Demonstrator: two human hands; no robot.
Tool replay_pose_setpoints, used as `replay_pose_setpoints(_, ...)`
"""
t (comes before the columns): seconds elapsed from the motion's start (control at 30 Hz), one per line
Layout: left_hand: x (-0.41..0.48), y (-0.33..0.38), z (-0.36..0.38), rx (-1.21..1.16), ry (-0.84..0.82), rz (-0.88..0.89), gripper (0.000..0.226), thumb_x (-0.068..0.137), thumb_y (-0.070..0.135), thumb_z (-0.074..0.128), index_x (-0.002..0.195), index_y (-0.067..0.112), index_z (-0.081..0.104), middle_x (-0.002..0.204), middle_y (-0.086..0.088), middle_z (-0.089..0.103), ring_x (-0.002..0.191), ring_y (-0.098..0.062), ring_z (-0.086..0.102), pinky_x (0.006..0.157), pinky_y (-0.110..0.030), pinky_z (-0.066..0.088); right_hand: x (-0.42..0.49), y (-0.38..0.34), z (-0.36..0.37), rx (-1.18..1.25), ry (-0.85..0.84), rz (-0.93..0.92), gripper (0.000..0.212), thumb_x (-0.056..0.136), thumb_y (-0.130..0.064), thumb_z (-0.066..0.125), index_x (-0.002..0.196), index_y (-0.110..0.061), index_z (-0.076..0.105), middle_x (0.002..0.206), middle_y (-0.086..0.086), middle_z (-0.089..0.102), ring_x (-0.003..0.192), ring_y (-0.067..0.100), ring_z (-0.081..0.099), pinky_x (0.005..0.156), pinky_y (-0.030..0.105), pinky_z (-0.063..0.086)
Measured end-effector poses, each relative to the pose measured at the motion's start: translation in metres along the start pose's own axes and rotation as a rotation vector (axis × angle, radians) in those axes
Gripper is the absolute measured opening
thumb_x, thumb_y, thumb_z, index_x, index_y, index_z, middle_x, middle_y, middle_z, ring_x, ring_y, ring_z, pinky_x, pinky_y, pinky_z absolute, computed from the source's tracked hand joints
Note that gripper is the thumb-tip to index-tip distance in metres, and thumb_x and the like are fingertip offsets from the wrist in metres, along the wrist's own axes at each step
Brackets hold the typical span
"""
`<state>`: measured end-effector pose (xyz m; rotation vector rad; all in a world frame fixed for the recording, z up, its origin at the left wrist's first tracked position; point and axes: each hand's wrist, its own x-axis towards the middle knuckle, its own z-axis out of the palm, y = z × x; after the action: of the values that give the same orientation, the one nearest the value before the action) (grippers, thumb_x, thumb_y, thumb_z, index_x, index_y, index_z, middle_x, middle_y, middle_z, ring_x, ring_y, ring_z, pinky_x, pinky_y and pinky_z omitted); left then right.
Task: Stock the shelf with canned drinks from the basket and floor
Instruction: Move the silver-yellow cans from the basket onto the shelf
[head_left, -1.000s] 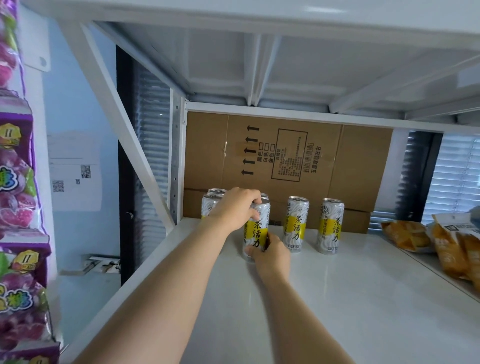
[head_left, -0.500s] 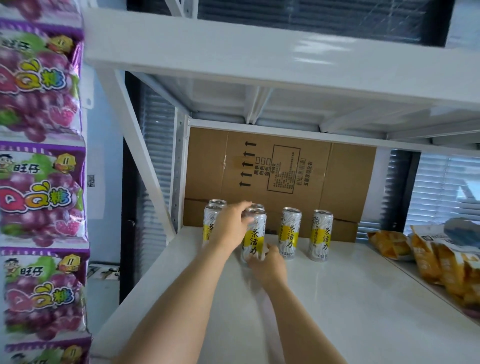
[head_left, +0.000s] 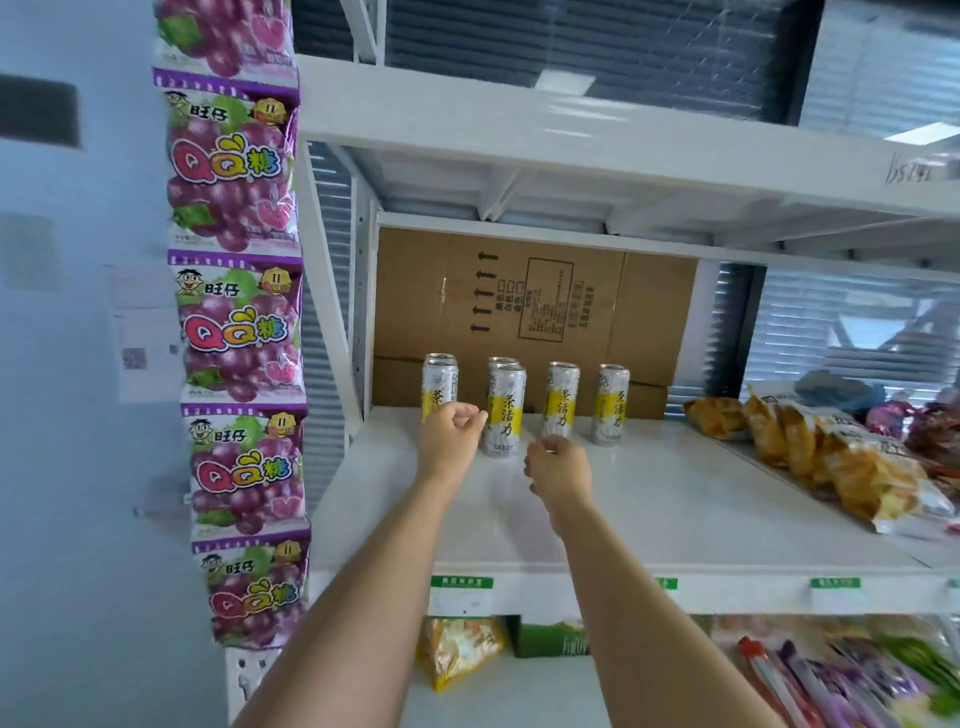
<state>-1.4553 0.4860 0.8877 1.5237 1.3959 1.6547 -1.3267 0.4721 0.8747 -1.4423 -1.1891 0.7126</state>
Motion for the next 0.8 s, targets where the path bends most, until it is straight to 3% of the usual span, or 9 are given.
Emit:
replay_pose_setpoints(0.13, -0.035, 0.0, -0.015, 0.029, -0.047, -0.011, 0.02, 0.092, 0.029, 0.062, 0.104, 0.013, 0.066, 0.1, -0.004, 0.07, 0.095, -0.021, 0.066, 0.09, -0.042, 0.055, -0.052, -0.009, -0.01, 0.005, -0.006, -0.043, 0.019, 0.087, -0.019, 0.048, 0.089, -0.018, 0.066, 0.086, 0.007, 0.07, 0.087, 0.029, 0.066, 0.084, 0.047, 0.055)
replay_pose_setpoints(0.27, -0.079, 0.01, -0.036, 0.034, -0.053, -0.025, 0.018, 0.092, 0.032, 0.061, 0.103, 0.017, 0.065, 0.099, -0.002, 0.07, 0.093, -0.021, 0.067, 0.09, -0.045, 0.055, -0.104, -0.016, -0.027, 0.091, -0.037, -0.054, 0.025, 0.092, -0.01, 0.045, 0.077, -0.007, 0.065, 0.071, 0.007, 0.062, 0.07, 0.023, 0.055, 0.066, 0.039, 0.048)
replay_pose_setpoints(0.33, -0.103, 0.018, -0.047, 0.038, -0.056, -0.027, 0.018, 0.093, 0.03, 0.06, 0.105, 0.017, 0.064, 0.098, -0.002, 0.07, 0.092, -0.02, 0.067, 0.091, -0.046, 0.054, -0.127, -0.017, -0.037, 0.146, -0.064, -0.04, 0.026, 0.094, -0.009, 0.044, 0.076, -0.01, 0.063, 0.073, 0.009, 0.062, 0.072, 0.023, 0.055, 0.068, 0.036, 0.045)
replay_pose_setpoints(0.5, -0.173, 0.036, -0.078, 0.008, -0.006, -0.065, 0.013, 0.094, 0.027, 0.059, 0.1, 0.016, 0.064, 0.093, -0.001, 0.071, 0.088, -0.018, 0.068, 0.089, -0.045, 0.055, -0.19, -0.016, -0.061, 0.26, -0.118, 0.039, 0.02, 0.099, -0.018, 0.047, 0.084, -0.02, 0.06, 0.086, 0.008, 0.067, 0.084, 0.024, 0.062, 0.083, 0.041, 0.055)
replay_pose_setpoints(0.6, -0.228, 0.041, -0.1, -0.015, 0.041, -0.118, 0.012, 0.095, 0.027, 0.059, 0.096, 0.017, 0.065, 0.093, -0.002, 0.072, 0.087, -0.02, 0.069, 0.086, -0.041, 0.056, -0.234, -0.008, -0.07, 0.291, -0.194, 0.065, 0.018, 0.098, -0.018, 0.049, 0.088, -0.013, 0.063, 0.082, 0.008, 0.067, 0.078, 0.023, 0.06, 0.072, 0.036, 0.052)
replay_pose_setpoints(0.67, -0.266, 0.04, -0.116, -0.038, 0.089, -0.145, 0.011, 0.094, 0.022, 0.061, 0.084, 0.021, 0.064, 0.084, -0.001, 0.071, 0.083, -0.023, 0.069, 0.085, -0.043, 0.056, -0.265, 0.001, -0.071, 0.288, -0.249, 0.063, 0.019, 0.096, -0.018, 0.05, 0.086, -0.009, 0.064, 0.079, 0.009, 0.066, 0.075, 0.024, 0.058, 0.069, 0.036, 0.047)
replay_pose_setpoints(0.8, -0.343, 0.027, -0.165, 0.007, 0.187, -0.228, 0.02, 0.089, 0.008, 0.061, 0.076, 0.022, 0.065, 0.079, -0.007, 0.07, 0.075, -0.023, 0.064, 0.081, -0.041, 0.054, -0.334, 0.016, -0.06, 0.295, -0.358, 0.09, 0.019, 0.097, -0.017, 0.051, 0.083, -0.017, 0.064, 0.072, 0.003, 0.063, 0.07, 0.019, 0.059, 0.07, 0.036, 0.05)
